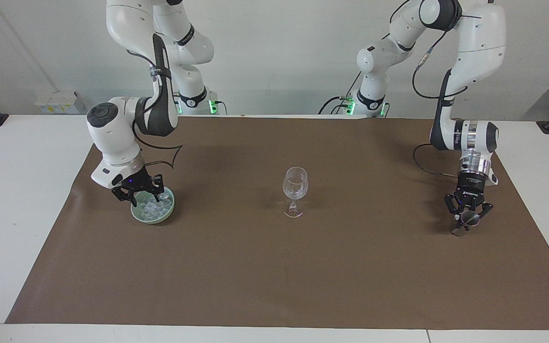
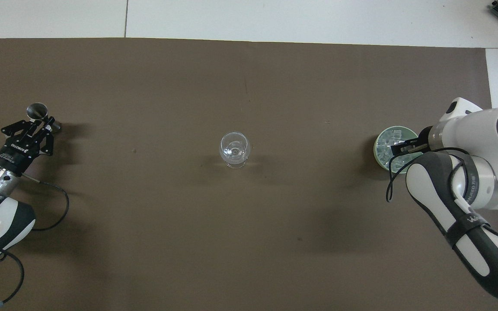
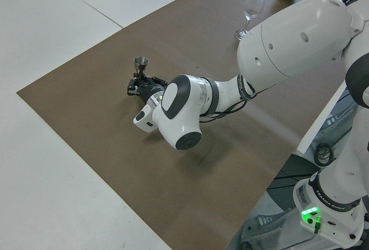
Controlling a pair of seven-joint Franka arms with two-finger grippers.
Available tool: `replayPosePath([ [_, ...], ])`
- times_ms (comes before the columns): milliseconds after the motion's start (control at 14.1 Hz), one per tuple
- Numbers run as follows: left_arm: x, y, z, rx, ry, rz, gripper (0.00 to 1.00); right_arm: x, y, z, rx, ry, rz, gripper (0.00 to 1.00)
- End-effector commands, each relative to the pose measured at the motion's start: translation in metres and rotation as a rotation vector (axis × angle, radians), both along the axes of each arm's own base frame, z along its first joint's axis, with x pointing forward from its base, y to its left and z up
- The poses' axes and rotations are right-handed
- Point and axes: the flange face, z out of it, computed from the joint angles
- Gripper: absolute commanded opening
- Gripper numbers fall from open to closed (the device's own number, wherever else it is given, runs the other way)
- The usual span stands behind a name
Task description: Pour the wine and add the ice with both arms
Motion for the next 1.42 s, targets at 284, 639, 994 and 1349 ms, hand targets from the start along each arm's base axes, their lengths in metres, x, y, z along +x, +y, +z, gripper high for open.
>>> replayPosePath([
  [284, 0.004, 0.005, -0.004, -0.032, -0.011, 0.021, 0.05, 0.003, 0.004, -0.011, 0.020, -0.016, -0.086, 0.66],
  [639, 0.003, 0.007, -0.004, -0.033, -0.012, 0.025, 0.13, 0.002, 0.004, -0.014, 0.022, -0.017, -0.106, 0.52],
  [994, 0.003, 0.007, -0.004, -0.031, -0.013, 0.024, 0.20, 0.001, 0.004, -0.015, 0.022, -0.012, -0.103, 0.16],
  [1349, 0.004, 0.008, -0.008, -0.036, -0.010, 0.025, 0.20, 0.003, 0.004, -0.011, 0.022, -0.007, -0.103, 0.00],
])
